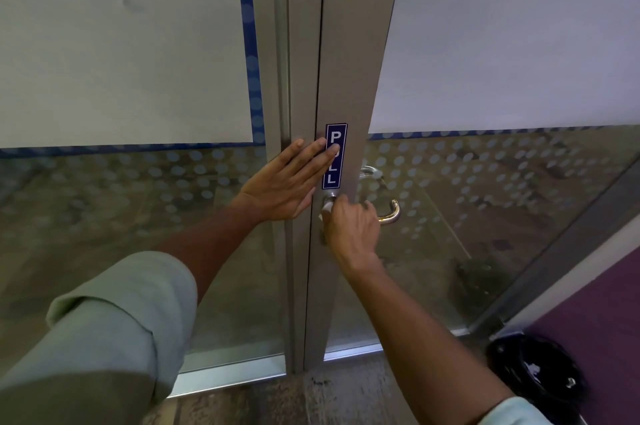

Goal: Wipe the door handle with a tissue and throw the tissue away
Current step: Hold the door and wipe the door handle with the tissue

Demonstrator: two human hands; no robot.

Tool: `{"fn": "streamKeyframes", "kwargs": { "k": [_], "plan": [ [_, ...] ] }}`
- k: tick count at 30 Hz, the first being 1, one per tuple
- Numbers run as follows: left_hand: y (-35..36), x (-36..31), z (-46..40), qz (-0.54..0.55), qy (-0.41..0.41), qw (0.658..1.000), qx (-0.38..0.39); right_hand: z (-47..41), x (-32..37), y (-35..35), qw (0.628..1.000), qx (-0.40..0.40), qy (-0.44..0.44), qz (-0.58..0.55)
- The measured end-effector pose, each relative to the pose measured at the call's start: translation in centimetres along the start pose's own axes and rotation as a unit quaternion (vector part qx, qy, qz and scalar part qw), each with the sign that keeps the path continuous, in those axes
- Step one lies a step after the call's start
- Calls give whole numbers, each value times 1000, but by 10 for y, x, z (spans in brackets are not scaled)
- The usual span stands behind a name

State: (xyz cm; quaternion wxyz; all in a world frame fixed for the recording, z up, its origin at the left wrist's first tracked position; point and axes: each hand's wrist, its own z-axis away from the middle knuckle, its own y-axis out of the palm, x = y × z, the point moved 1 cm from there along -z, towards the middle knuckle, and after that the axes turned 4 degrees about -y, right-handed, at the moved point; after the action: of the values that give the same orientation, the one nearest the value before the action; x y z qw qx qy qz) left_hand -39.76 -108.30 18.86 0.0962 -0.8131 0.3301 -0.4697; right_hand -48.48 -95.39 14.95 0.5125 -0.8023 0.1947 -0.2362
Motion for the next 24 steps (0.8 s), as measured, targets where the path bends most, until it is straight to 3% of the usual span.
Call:
{"fn": "streamKeyframes", "kwargs": {
  "k": [6,13,24],
  "plan": [
    [2,0,0,-7,-1,1000,12,12,-20,12,986,-21,-150,70],
    [0,0,0,-13,-2,1000,12,15,-69,2,929,-56,-357,84],
    [3,-2,0,-18,0,1000,1,-8,-130,-14,874,-22,-479,77]
  ]
}}
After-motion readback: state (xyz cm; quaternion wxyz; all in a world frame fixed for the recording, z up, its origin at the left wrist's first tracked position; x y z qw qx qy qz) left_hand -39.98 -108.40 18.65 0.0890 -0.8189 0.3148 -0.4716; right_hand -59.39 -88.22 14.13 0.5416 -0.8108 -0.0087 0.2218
